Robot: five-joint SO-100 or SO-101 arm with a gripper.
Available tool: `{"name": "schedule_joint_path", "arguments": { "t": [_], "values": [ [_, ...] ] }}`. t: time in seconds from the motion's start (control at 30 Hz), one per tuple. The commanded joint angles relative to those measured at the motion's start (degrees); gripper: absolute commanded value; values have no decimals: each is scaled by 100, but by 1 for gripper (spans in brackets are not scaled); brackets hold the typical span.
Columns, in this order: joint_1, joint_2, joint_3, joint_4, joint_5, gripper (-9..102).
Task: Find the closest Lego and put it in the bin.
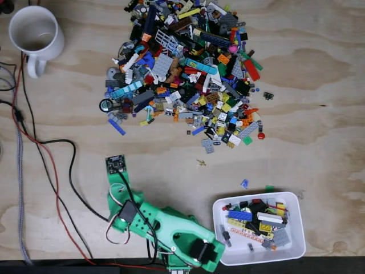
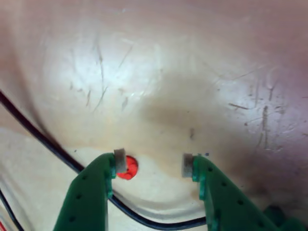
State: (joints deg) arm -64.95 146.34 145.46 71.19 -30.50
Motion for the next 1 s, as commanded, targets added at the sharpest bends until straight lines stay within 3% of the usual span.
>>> {"name": "schedule_joint_path", "arguments": {
  "t": [0.0, 0.2, 0.57, 0.97],
  "values": [
    [-659, 53, 0, -123, 97, 18],
    [-1397, -132, 281, -633, 149, 18],
    [-1652, -1556, 853, -2065, 571, 20],
    [-1591, -1705, 958, -2355, 580, 13]
  ]
}}
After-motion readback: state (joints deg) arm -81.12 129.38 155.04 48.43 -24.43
